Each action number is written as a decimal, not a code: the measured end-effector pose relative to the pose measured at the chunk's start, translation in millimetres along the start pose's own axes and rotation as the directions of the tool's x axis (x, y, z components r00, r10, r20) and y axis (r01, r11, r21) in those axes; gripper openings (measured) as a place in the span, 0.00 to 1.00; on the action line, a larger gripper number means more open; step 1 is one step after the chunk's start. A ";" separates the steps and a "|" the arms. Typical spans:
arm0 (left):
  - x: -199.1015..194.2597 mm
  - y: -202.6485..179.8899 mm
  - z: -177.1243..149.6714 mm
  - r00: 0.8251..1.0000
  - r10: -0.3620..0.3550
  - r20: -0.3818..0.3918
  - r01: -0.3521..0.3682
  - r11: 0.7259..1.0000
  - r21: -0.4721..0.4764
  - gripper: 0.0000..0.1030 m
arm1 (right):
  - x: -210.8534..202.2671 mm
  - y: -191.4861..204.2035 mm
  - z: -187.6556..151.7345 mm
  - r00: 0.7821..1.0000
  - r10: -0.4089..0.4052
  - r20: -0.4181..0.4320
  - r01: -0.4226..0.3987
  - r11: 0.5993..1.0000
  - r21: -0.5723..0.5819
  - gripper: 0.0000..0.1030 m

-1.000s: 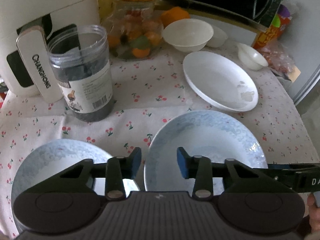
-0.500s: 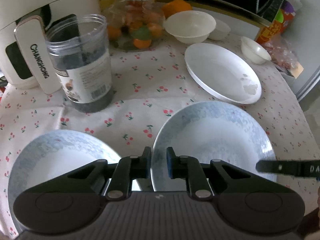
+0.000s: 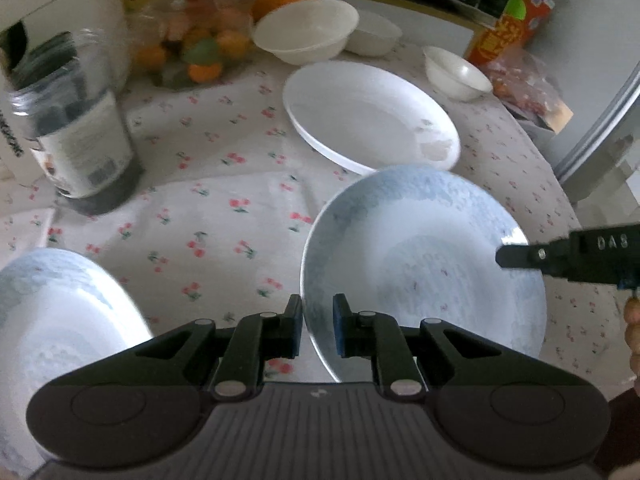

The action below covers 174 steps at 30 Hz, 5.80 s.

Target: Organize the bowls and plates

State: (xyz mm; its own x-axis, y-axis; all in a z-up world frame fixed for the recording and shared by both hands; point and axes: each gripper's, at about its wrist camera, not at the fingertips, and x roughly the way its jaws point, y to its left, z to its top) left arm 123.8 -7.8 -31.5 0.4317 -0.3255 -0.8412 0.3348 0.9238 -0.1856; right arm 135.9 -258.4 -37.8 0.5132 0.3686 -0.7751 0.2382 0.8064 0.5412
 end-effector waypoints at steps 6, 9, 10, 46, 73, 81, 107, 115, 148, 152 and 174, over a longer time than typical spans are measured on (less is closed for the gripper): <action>4.3 -15.1 1.5 0.999 -0.033 -0.012 0.033 0.999 0.012 0.13 | -7.1 -16.1 13.1 0.999 -0.019 0.026 0.018 0.999 0.028 0.14; 6.8 -21.1 0.2 0.998 -0.058 -0.026 0.058 0.998 0.021 0.13 | -9.9 -23.2 19.3 0.999 -0.037 0.037 0.036 0.998 0.046 0.14; 7.6 -24.6 -1.4 0.997 -0.064 -0.030 0.065 0.998 0.025 0.13 | -10.2 -25.2 21.1 0.998 -0.049 0.036 0.048 0.998 0.050 0.14; 0.5 -41.9 -8.0 1.000 0.013 -0.029 -0.013 1.000 0.012 0.14 | 4.0 -18.7 11.5 0.995 -0.097 -0.001 0.097 0.995 -0.029 0.17; -58.1 -6.1 -29.5 0.985 0.083 0.150 -0.084 0.996 0.003 0.99 | -30.2 40.6 -12.0 0.979 -0.076 0.187 0.114 0.973 -0.202 0.93; -68.4 22.6 -41.0 0.975 0.153 0.162 -0.149 0.988 -0.032 0.99 | -19.0 82.6 -34.3 0.978 -0.040 0.205 0.106 0.940 -0.324 0.96; -77.4 117.7 -74.5 0.935 0.319 0.152 -0.302 0.945 -0.127 0.99 | 38.0 173.1 -100.3 0.982 0.089 0.167 0.002 0.878 -0.479 0.98; -72.4 136.6 -82.7 0.949 0.280 0.144 -0.260 0.955 -0.143 0.90 | 68.8 187.9 -124.8 0.988 0.109 0.108 -0.040 0.865 -0.501 0.98; -78.6 150.5 -84.0 0.930 0.339 0.142 -0.289 0.914 -0.283 0.23 | 88.2 200.2 -148.4 0.996 0.081 0.042 -0.036 0.774 -0.632 0.19; -78.9 142.8 -81.3 0.932 0.327 0.158 -0.276 0.921 -0.275 0.23 | 79.0 194.7 -141.1 0.995 0.086 0.058 -0.031 0.783 -0.622 0.19; -87.9 83.4 -53.8 0.939 0.198 0.281 -0.130 0.961 -0.245 0.23 | 19.4 143.3 -99.5 0.986 0.090 0.139 0.002 0.832 -0.555 0.20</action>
State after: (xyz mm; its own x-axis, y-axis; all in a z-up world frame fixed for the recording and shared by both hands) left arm 68.7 108.6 -0.3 0.7072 -0.1790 -0.6839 0.0604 0.9792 -0.1938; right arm 98.0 -89.7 -7.7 0.6418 0.3720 -0.6706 -0.2588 0.9282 0.2672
